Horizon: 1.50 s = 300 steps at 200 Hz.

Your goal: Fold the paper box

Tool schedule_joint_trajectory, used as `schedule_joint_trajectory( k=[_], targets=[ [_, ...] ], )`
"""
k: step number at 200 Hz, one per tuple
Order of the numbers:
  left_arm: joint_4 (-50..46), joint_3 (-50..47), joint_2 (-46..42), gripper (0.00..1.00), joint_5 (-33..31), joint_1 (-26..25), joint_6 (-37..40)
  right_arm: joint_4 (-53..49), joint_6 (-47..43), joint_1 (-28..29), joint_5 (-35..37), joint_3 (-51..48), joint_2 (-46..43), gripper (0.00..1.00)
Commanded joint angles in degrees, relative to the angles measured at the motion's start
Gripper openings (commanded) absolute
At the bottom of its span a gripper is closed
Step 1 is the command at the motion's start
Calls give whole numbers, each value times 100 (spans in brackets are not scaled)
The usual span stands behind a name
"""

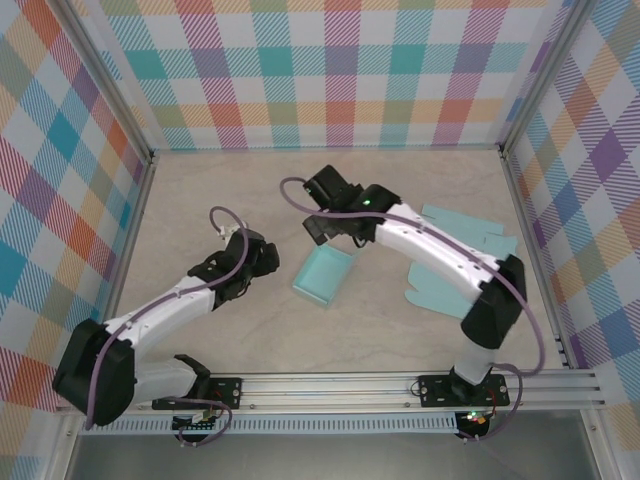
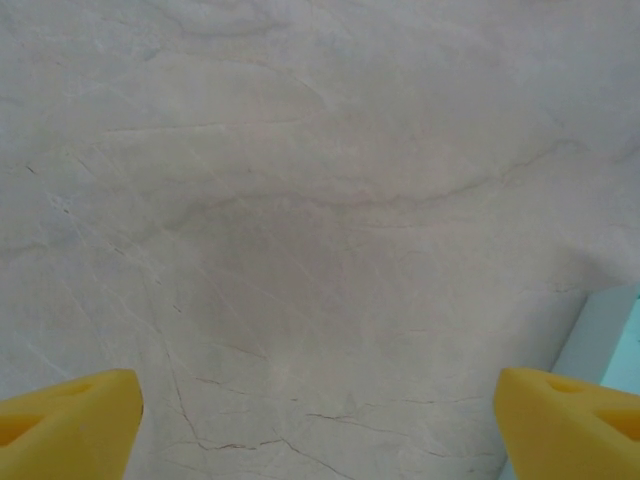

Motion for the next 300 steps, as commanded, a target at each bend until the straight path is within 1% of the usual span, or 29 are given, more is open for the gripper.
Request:
schedule_joint_trajectory(
  k=[1,21,38,68,93,118,150,176,194,218,248,282,300],
  targets=[
    [235,250,413,90,67,65,251,-363,620,-74,337,-216,-671,100],
    [328,360,802,90,151,45,346,-363,1198,-333,392,-930,-1391,100],
    [325,492,1144,92,47,2,477,-189,1427,-565,306,-1713,-2032,100],
    [238,822,1822,94,-220,-32,607,-71,1898,-1254,-555,-2772,-2724,100],
    [254,1010,2221,95,-212,-171,692,26,2214,-1882,-1218,-3495,-2927,100],
    [201,1149,2484,95,-285,-349,745,399,2408,-2348,-1752,-4147,-2977,100],
    [296,1140,2750,94,-173,-464,683,975,2468,-2783,-2336,-4735,-2599,100],
    [289,1095,2777,94,-175,-530,632,1595,2511,-2850,-2927,-4890,-2062,100],
    [394,977,2672,93,-61,-553,539,1976,2535,-2851,-3201,-4873,-1616,94],
    [526,810,2556,92,115,-605,357,2560,2557,-2851,-3677,-4780,-1060,83],
    [602,624,2403,91,239,-730,126,2883,2480,-2851,-4203,-4385,-336,69],
    [834,274,2063,90,314,-993,-285,2946,2196,-2848,-4479,-3748,352,65],
    [1098,66,1929,90,379,-1175,-583,2733,1975,-2851,-4695,-3200,836,63]
  ],
)
